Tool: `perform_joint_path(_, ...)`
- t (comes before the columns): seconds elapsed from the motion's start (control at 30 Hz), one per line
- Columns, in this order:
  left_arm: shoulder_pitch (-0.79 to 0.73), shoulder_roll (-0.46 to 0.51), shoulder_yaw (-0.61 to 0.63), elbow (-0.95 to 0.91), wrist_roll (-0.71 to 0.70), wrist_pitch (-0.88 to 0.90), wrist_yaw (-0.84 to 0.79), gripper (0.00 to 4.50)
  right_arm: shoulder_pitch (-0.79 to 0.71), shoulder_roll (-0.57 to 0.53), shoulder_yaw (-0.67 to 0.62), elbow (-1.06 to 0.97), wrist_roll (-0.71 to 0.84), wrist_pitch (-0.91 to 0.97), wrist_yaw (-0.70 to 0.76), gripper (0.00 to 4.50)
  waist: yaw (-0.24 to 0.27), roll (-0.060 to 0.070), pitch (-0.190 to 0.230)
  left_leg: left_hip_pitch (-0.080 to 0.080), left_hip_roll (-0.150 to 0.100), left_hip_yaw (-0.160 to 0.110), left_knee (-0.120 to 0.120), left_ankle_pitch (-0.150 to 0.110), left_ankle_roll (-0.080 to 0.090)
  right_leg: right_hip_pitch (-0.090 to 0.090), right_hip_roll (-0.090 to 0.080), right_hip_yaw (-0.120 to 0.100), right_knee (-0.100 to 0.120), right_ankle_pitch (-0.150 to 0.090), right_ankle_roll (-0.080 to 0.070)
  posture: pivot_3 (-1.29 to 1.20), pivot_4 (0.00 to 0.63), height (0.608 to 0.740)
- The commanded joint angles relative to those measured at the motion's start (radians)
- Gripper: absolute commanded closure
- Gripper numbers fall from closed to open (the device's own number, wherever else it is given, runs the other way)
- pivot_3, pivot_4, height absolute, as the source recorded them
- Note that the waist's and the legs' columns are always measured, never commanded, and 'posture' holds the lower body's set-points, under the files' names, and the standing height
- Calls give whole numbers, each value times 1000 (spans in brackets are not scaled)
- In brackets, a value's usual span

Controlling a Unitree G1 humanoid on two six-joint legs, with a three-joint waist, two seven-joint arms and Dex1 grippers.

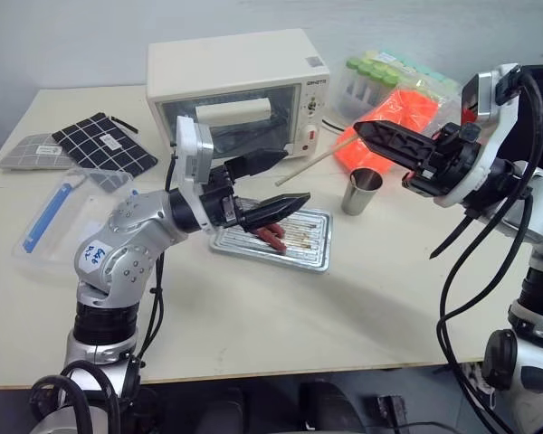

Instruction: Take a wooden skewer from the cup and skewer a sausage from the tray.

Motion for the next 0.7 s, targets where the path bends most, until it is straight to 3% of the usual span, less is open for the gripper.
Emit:
perform_joint_path(0.03,-20,-24,-9,13,23,-47,-2,1013,1,18,-15,-63,24,-28,5,4500,0,0,0,0,0,0,0,0,0,0,0,0,0,0,0,0,150,740)
perform_joint_path(0.27,-41,-47,-19,42,39,-68,-7,2649,16,43,-11,-92,24,-45,-5,4500,1,0,0,0,0,0,1,0,0,0,0,0,0,0,0,0,150,740)
perform_joint_path(0.6,-57,-85,-8,51,31,-69,6,2649,24,47,-11,-92,24,-51,-9,4500,0,0,0,0,0,0,1,0,0,0,0,0,0,0,0,0,150,740)
perform_joint_path(0.7,-57,-102,2,50,10,-62,17,3130,23,49,-10,-95,24,-55,-11,4500,0,0,0,0,0,0,1,0,0,0,0,0,0,0,0,0,150,740)
